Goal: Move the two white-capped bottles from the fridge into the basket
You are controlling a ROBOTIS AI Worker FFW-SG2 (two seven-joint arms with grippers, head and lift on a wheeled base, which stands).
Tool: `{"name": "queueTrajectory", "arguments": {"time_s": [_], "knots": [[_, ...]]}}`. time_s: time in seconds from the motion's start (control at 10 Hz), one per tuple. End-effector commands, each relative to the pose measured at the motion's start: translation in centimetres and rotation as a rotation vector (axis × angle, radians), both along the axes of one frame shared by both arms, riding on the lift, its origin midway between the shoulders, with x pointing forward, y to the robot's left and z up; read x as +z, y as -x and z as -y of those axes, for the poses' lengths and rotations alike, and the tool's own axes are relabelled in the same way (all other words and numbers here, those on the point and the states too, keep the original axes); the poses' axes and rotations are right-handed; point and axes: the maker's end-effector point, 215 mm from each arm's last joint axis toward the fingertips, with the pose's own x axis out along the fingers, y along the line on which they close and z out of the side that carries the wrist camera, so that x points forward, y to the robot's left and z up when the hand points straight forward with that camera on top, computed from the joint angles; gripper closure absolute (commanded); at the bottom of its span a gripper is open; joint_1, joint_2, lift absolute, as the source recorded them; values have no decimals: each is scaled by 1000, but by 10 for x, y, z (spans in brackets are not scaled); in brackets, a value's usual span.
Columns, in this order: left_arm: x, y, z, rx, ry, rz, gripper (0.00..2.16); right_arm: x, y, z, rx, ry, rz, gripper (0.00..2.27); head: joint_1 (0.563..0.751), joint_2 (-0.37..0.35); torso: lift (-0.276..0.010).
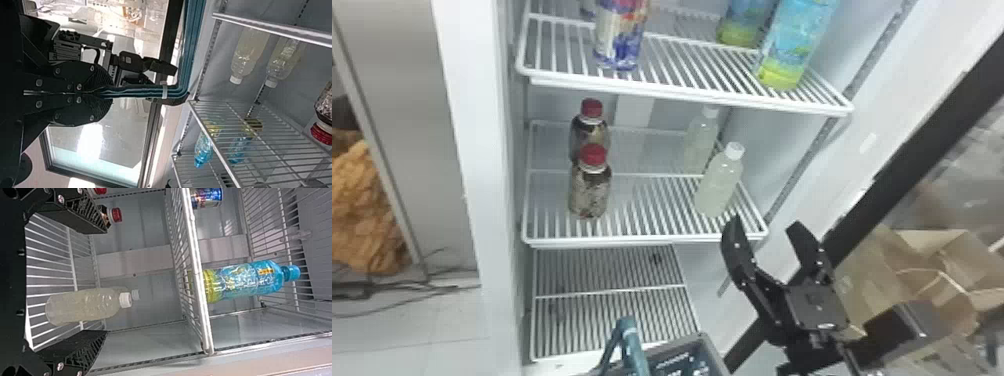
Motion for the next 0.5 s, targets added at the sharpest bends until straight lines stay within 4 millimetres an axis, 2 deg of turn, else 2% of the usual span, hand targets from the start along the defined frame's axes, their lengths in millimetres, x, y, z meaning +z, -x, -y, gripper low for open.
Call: {"name": "queueTrajectory", "arguments": {"time_s": [0.0, 0.4], "knots": [[0, 0, 0, 1, 2, -1, 1124, 0, 0, 0, 0, 0, 0, 139, 695, -350, -260], [0, 0, 0, 1, 2, -1, 1122, 1, -1, 0, 2, 0, 3, 139, 695, -350, -260]]}}
